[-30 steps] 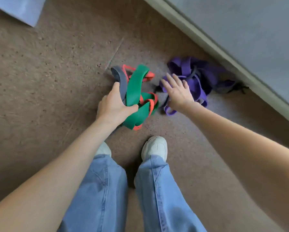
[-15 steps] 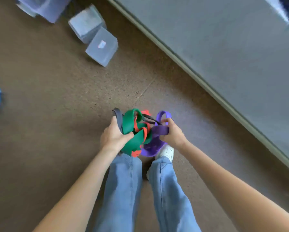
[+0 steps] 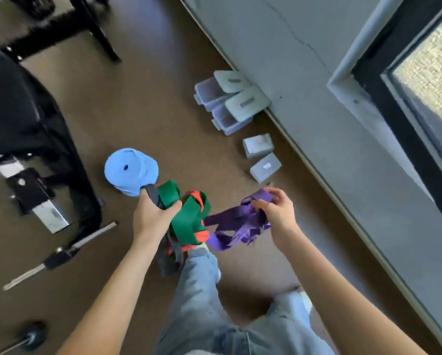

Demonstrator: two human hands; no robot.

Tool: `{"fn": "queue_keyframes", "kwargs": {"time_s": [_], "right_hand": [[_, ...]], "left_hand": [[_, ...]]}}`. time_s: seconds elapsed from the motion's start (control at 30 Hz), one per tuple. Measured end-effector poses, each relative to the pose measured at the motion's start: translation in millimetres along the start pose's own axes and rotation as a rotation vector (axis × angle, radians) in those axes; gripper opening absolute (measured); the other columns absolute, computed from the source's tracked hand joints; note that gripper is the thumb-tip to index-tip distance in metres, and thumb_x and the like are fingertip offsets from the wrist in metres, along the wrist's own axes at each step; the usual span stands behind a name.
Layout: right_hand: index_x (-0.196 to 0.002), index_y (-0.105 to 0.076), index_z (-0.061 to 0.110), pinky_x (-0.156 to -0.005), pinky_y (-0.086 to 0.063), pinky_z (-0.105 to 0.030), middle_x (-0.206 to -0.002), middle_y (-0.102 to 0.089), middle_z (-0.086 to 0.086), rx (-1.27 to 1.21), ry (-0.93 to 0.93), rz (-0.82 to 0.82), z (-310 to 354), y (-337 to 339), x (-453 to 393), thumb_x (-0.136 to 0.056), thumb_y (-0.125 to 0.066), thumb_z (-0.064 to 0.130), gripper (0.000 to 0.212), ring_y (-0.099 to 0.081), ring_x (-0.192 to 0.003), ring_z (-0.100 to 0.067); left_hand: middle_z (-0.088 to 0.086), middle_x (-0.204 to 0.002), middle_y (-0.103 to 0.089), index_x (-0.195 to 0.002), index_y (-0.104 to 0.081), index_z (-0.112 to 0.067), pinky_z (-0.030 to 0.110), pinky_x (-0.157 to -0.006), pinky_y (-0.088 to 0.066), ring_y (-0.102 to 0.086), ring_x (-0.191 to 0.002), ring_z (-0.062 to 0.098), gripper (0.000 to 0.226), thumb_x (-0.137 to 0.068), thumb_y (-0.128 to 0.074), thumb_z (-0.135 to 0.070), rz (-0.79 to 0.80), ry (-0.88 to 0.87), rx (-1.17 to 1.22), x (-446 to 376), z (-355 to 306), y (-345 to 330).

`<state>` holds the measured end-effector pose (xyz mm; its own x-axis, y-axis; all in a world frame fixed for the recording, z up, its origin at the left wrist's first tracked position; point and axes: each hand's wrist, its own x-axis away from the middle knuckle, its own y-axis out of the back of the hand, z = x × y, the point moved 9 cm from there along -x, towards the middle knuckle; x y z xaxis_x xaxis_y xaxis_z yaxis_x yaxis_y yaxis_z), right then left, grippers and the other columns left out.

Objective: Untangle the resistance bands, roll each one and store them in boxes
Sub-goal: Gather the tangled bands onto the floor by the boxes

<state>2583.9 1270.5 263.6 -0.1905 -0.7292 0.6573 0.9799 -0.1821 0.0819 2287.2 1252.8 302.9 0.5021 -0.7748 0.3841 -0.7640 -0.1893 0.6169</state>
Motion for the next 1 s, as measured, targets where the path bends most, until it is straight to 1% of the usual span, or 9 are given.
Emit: {"fn": "queue_keyframes", "kwargs": {"time_s": [0.17,0.3,0.37,0.47,0.57,0.63,0.7,0.87,1.0], "right_hand": [[-0.102,-0.053,0.02,-0.064,-0.047,-0.028,-0.11,-0.06,-0.012,0.02,0.07,-0.058,51,-63,-12,-0.075,-0.065,-0.003,0.038,-0.059,-0.09,-0.027],[-0.106,-0.052,0.021,-0.062,-0.048,-0.027,-0.113,-0.058,-0.008,-0.017,0.104,-0.083,92,-98,-34,-0.075,-0.067,-0.005,0.043,-0.058,-0.092,-0.023],[-0.11,-0.051,0.023,-0.068,-0.053,-0.034,-0.114,-0.054,-0.004,0.0,0.07,-0.11,108,-114,-53,-0.076,-0.069,-0.002,0.046,-0.056,-0.097,-0.025],[-0.11,-0.048,0.023,-0.074,-0.054,-0.041,-0.116,-0.053,-0.004,0.029,0.043,-0.137,132,-143,-98,-0.078,-0.067,0.001,0.043,-0.059,-0.096,-0.028],[-0.111,-0.048,0.022,-0.071,-0.055,-0.044,-0.114,-0.055,-0.002,0.041,0.02,-0.154,155,-168,-156,-0.08,-0.067,0.005,0.04,-0.058,-0.071,-0.018],[-0.114,-0.049,0.019,-0.078,-0.055,-0.043,-0.116,-0.055,-0.005,0.024,-0.036,-0.149,162,-188,-198,-0.079,-0.068,0.005,0.042,-0.061,-0.084,-0.024],[-0.118,-0.05,0.014,-0.074,-0.053,-0.037,-0.117,-0.053,-0.008,0.061,-0.084,-0.149,171,-205,-237,-0.078,-0.068,0.003,0.045,-0.057,-0.095,-0.026],[-0.125,-0.043,0.007,-0.061,-0.045,-0.029,-0.098,-0.056,-0.013,0.203,-0.247,-0.122,173,-231,-295,-0.084,-0.056,0.007,0.043,-0.054,-0.078,-0.025],[-0.125,-0.041,0.006,-0.072,-0.04,-0.03,-0.103,-0.055,-0.013,0.226,-0.32,-0.117,156,-251,-320,-0.085,-0.056,0.011,0.043,-0.053,-0.087,-0.026]], "left_hand": [[0.008,-0.113,-0.061,-0.125,-0.041,-0.003,0.04,-0.094,-0.046,-0.056,-0.112,0.029,0.07,-0.071,-0.079,-0.025,-0.09,0.015,0.089,-91,-29,82],[0.011,-0.127,-0.057,-0.135,-0.034,-0.003,0.044,-0.099,-0.044,-0.054,-0.117,0.028,0.079,-0.073,-0.078,-0.025,-0.024,-0.047,0.123,-159,-73,104],[0.009,-0.126,-0.056,-0.132,-0.036,-0.007,0.04,-0.092,-0.046,-0.053,-0.117,0.028,0.074,-0.074,-0.078,-0.026,0.018,-0.09,0.107,-193,-95,104],[0.009,-0.12,-0.055,-0.125,-0.04,-0.008,0.033,-0.08,-0.039,-0.051,-0.113,0.03,0.065,-0.075,-0.076,-0.031,0.065,-0.182,-0.019,-252,-134,98],[-0.003,-0.09,-0.052,-0.101,-0.043,-0.01,0.03,-0.069,-0.036,-0.05,-0.094,0.024,0.046,-0.075,-0.076,-0.028,0.144,-0.288,-0.126,-307,-176,78],[-0.013,-0.079,-0.044,-0.095,-0.04,-0.015,0.028,-0.062,-0.032,-0.045,-0.086,0.018,0.042,-0.076,-0.076,-0.025,0.197,-0.297,-0.146,-344,-195,66],[-0.016,-0.08,-0.044,-0.095,-0.04,-0.016,0.029,-0.063,-0.034,-0.046,-0.085,0.017,0.042,-0.076,-0.076,-0.025,0.239,-0.298,-0.171,-381,-215,59],[-0.009,-0.088,-0.054,-0.099,-0.046,-0.017,0.03,-0.068,-0.038,-0.05,-0.088,0.018,0.042,-0.074,-0.078,-0.024,0.36,-0.368,-0.299,-456,-268,36],[-0.01,-0.088,-0.056,-0.099,-0.048,-0.019,0.03,-0.072,-0.038,-0.052,-0.091,0.018,0.04,-0.073,-0.079,-0.023,0.517,-0.453,-0.421,-505,-310,-11]]}}
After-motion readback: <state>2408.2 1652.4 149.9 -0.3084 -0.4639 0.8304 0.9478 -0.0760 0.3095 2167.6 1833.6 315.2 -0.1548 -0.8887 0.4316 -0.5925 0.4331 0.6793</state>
